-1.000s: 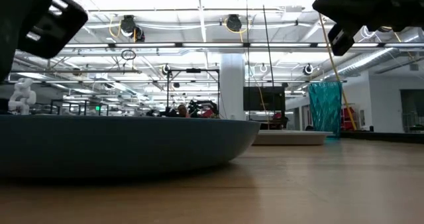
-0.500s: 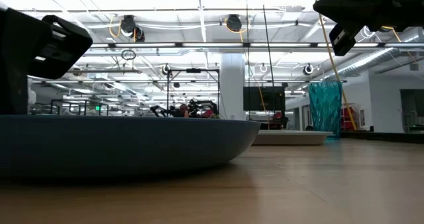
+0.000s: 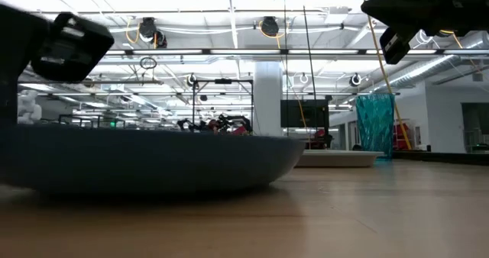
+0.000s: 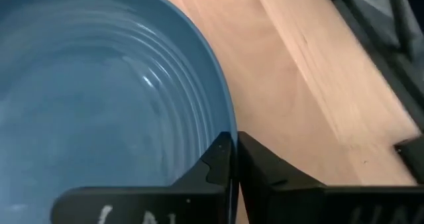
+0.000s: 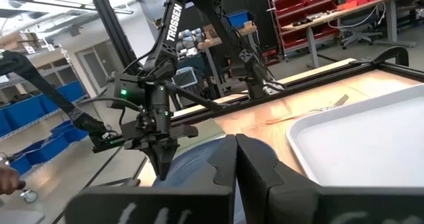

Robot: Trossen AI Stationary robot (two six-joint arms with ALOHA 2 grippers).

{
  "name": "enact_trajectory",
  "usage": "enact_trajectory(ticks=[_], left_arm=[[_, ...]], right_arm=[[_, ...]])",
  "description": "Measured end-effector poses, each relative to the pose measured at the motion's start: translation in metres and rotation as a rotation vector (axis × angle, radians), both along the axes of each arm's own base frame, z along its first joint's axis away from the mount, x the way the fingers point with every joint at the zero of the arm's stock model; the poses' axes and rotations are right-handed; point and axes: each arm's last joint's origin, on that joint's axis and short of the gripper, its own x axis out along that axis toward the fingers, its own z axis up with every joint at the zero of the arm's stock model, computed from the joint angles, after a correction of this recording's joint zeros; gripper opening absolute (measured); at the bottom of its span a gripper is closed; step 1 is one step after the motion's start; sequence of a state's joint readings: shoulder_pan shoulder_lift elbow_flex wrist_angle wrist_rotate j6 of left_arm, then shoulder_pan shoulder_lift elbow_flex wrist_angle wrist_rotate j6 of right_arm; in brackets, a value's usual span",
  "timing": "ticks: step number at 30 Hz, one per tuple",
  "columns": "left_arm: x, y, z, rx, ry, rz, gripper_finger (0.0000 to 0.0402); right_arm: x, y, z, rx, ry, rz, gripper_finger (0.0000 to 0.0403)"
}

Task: Pick and place plate/cup/fork/spoon on tray
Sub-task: Put the blue plate on the blue tray

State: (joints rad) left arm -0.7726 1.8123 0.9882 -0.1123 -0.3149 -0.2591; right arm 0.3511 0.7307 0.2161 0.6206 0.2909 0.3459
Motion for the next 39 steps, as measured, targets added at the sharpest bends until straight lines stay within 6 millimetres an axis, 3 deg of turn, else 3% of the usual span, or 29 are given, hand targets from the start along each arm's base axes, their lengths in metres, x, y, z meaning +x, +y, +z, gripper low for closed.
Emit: enact_trajectory(ticks=[8, 14, 19, 27, 39], left_arm=[[-0.006, 0.005, 0.042, -0.053, -0.103, -0.055, 0.0008], [-0.012, 0.014, 0.079, -0.032, -0.225, -0.131, 0.0008], [-0.011, 0.023, 0.112, 0.040, -0.321, -0.180, 0.0007], [0.003, 0.039, 0.153, 0.208, -0.326, -0.195, 0.0007], [0.026, 0.075, 0.172, 0.401, -0.337, -0.086, 0.0007]], right_arm=[[0.002, 0.006, 0.019, -0.036, -0.047, 0.027, 0.0000], [0.004, 0.015, 0.031, -0.075, 0.027, -0.032, 0.0000], [0.002, 0.019, 0.035, -0.112, 0.077, -0.104, 0.0000], [0.001, 0.020, 0.032, -0.147, 0.111, -0.111, 0.0000], [-0.001, 0.022, 0.024, -0.110, 0.189, -0.067, 0.0000]])
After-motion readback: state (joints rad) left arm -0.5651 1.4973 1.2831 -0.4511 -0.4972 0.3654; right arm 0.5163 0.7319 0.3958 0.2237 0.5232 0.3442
